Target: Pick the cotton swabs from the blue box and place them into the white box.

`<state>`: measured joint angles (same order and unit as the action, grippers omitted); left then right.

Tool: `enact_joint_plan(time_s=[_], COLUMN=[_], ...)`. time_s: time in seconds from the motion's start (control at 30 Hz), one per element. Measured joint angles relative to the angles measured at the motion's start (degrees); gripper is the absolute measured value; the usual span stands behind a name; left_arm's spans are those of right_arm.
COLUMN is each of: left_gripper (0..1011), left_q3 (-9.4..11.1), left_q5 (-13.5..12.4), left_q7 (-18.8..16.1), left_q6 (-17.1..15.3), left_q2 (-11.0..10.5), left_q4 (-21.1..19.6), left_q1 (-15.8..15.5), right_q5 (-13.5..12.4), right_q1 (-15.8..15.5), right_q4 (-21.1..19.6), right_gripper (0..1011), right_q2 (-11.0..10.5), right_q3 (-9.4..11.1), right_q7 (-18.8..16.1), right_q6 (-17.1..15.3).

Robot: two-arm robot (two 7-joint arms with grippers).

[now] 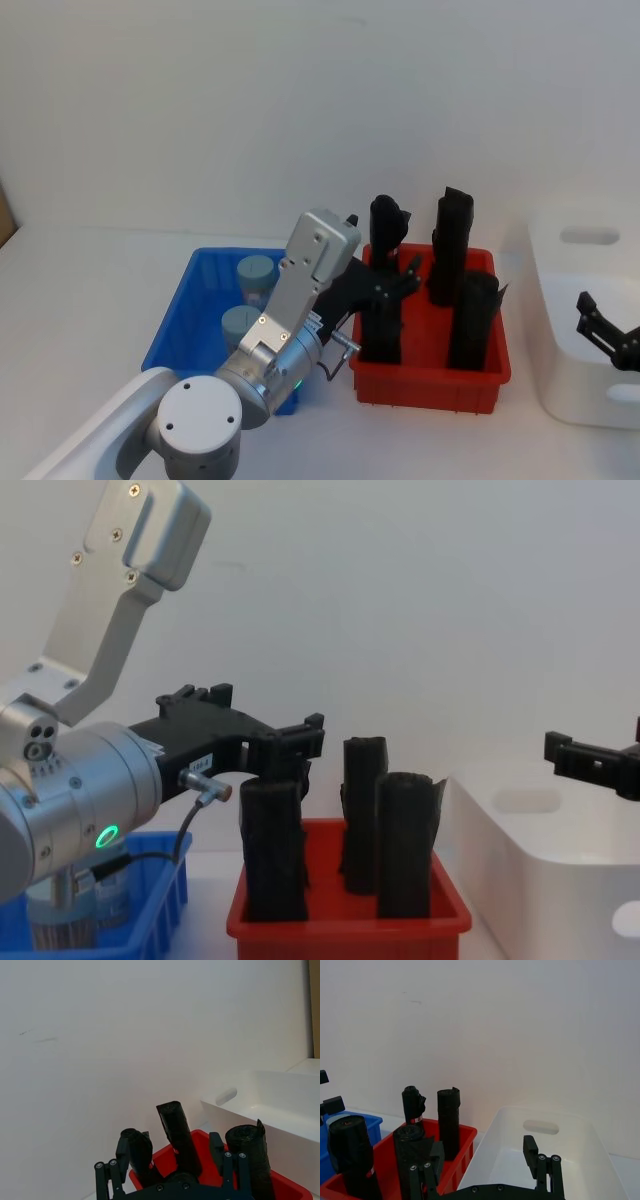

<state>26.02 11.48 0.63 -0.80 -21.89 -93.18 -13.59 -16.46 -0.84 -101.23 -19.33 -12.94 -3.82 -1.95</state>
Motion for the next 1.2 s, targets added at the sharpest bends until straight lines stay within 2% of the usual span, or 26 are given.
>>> enact_joint_plan(time_s=[1.2], left_gripper=[1004], left_q3=[0.0], left_q5=[0.0], left_q7=[0.0], left_q6=[0.0], left_q2=[0.0], left_q4=[0.0], left_q1=[0.0], right_q5=[0.0], right_q1=[0.0], right_q4=[0.0], right_gripper=[1001], right_q2=[0.0], right_q3=[0.0], right_q7=[0.0], right_q6=[0.0])
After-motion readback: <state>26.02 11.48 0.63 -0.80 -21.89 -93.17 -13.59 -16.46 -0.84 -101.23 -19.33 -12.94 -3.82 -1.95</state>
